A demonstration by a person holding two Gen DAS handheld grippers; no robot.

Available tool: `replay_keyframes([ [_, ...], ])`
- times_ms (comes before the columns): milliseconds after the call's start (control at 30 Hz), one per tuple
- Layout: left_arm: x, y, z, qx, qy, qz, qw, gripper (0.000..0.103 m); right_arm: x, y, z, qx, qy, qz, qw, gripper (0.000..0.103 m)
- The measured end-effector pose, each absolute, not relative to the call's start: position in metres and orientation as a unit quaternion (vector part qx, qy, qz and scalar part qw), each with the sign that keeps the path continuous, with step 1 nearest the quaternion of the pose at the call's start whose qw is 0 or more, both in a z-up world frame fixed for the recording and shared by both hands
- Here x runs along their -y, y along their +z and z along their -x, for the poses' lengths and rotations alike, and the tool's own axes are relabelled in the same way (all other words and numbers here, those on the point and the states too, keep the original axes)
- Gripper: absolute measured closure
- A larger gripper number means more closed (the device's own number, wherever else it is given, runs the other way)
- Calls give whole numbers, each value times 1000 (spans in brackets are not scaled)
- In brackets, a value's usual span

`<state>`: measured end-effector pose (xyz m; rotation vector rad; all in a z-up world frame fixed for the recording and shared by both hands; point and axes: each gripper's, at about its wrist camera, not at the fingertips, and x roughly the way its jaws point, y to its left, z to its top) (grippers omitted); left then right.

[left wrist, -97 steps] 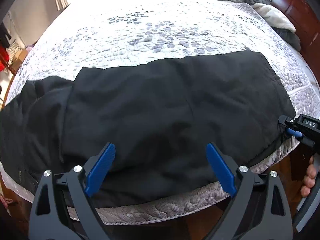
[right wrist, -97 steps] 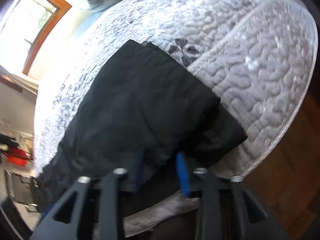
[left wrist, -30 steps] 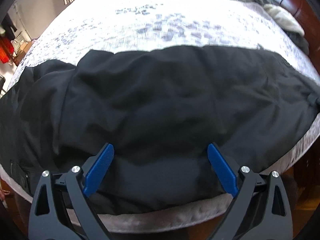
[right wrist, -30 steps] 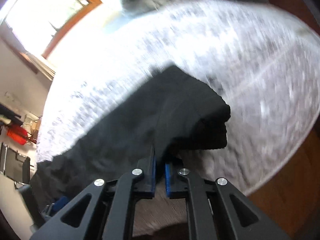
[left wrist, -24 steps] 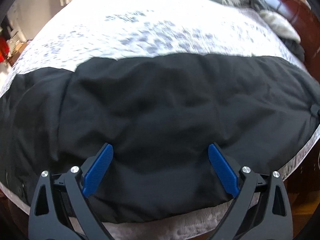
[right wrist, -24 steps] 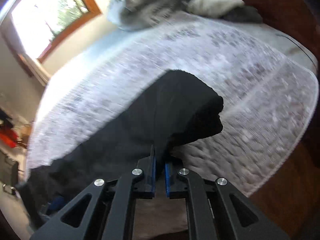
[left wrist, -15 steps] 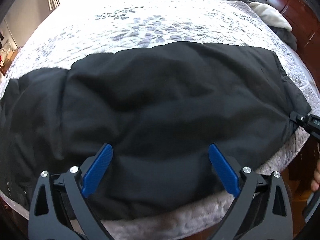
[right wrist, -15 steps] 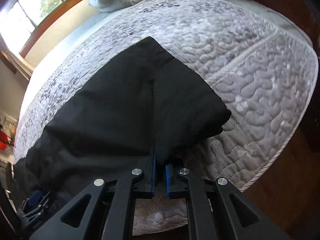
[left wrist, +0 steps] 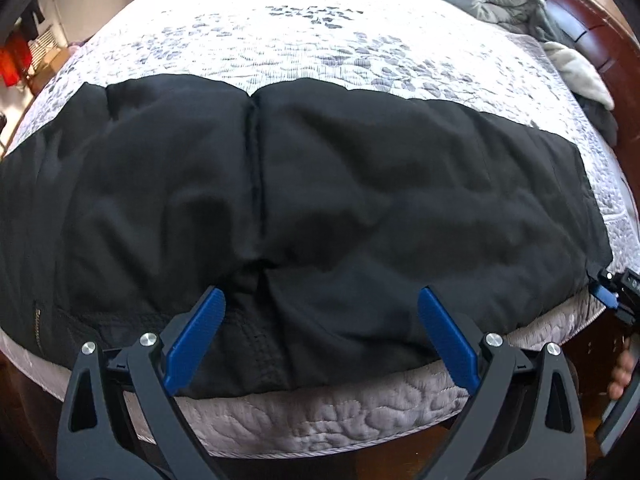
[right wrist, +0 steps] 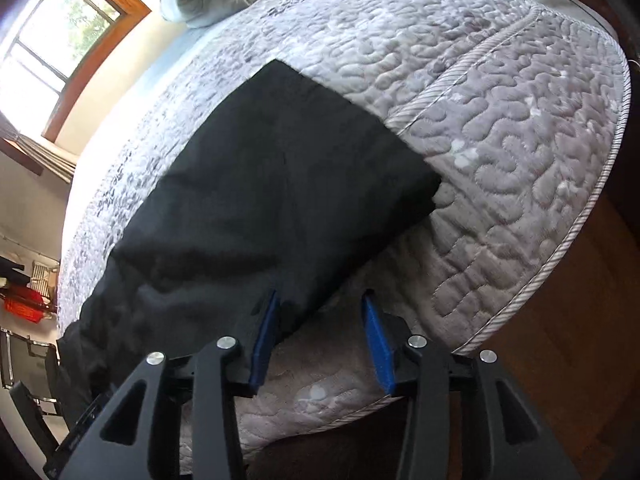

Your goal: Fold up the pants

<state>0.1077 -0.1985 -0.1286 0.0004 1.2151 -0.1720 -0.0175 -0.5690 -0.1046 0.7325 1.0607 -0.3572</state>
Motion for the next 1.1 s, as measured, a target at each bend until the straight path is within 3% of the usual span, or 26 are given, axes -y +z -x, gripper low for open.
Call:
replay_keyframes([
  [367,252,-124,-102,-550,-104,-35,828,6,502,-99,-14,-543,-152,-250,787,52],
  [533,238,-126,-104,-555,-91,-26,827,6,528,-105,4,-523,-167,-323,771,53],
  [700,230,-130,-107,-559,-85,-22,825,6,557,-114,13,-515,-183,-344,764,36],
  [1033,235,-138,-104,-561,-88,-42,822,6,588,-125,-1,-490,-173,-379,765,36],
  [1100,235,-139,-105,-561,-89,-41,822,6,586,-126,-7,-488,-178,-379,766,42],
])
